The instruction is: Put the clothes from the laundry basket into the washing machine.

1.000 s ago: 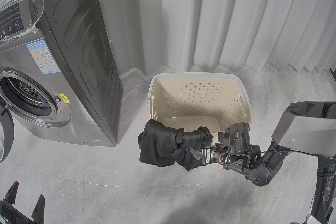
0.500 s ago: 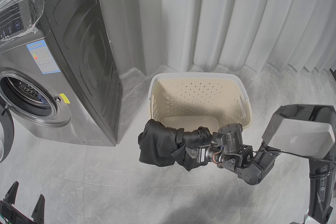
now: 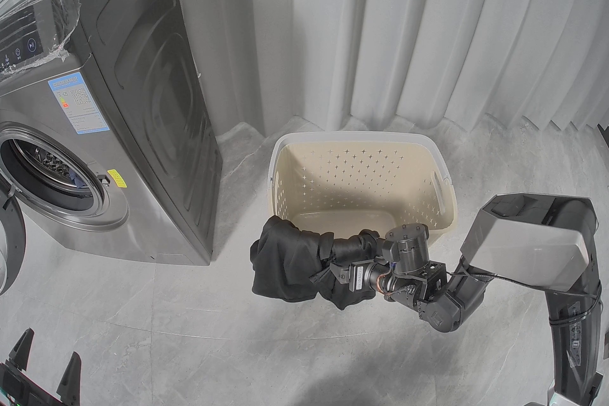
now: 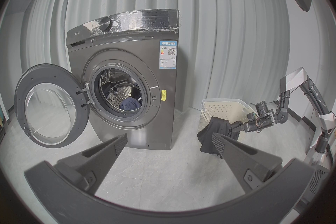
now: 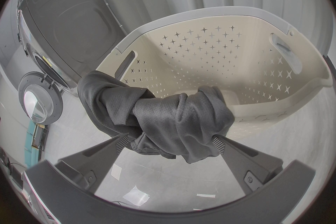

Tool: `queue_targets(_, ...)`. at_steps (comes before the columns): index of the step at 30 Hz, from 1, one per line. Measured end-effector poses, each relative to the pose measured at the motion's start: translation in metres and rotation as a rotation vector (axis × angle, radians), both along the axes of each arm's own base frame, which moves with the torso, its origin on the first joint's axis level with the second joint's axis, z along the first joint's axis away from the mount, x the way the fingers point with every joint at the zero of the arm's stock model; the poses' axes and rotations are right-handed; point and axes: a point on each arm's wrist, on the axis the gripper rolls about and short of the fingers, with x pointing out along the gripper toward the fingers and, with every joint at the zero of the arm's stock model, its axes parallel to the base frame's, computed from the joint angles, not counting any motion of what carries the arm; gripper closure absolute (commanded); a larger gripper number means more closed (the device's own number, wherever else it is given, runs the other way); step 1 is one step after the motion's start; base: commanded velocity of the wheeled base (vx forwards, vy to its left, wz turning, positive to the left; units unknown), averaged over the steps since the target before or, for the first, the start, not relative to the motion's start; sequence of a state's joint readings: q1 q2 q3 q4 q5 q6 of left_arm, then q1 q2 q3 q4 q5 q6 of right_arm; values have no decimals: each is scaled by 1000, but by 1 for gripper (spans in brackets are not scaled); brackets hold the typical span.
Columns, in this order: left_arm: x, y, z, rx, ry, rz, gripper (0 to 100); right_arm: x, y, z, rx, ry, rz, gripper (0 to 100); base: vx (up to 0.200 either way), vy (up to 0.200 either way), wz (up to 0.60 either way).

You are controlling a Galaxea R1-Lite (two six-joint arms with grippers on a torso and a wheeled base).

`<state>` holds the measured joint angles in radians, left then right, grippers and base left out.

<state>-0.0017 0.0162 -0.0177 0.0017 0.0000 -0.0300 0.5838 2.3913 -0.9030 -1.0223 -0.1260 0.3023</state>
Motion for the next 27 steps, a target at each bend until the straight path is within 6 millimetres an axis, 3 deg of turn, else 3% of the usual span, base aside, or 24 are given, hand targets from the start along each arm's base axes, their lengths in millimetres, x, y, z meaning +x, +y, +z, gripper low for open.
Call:
queue_targets(9, 0, 0, 0, 0, 0, 0, 0, 18, -1, -4, 15, -27, -25, 0, 0, 0, 0)
queue_targets(10, 0, 0, 0, 0, 0, 0, 0, 20, -2, -5, 16, -28, -29, 100, 0, 0, 0)
queue_targets(27, 0, 0, 0, -5, 0, 6, 0, 20, -5, -8, 21, -31, -37, 100, 0, 0, 0)
